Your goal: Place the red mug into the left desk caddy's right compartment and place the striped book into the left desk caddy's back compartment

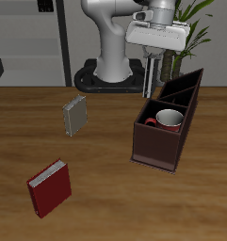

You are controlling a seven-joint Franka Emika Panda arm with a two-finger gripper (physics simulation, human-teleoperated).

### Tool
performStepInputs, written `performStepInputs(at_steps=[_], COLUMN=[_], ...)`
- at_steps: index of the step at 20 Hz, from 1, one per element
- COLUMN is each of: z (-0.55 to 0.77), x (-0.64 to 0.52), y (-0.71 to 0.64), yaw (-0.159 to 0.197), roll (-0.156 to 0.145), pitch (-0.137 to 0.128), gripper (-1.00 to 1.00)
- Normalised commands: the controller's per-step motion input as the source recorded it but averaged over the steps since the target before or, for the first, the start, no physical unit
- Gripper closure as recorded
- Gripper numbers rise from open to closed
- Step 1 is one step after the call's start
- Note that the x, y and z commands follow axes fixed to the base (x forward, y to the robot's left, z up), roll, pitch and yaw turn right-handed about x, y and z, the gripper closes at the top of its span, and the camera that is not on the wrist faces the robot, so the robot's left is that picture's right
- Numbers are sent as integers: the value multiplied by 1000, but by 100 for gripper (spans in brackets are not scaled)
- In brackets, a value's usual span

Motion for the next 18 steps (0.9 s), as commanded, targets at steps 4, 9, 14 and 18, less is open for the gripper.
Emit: performStepInputs(at_steps=[4,9,14,18], z=[111,29,66,123], x=[128,194,89,-47], y=[205,265,151,315], yaw=[8,-7,-27,-6], roll=[36,-10,-9,29], pitch=[-3,13,14,-27], gripper=[100,100,100,100])
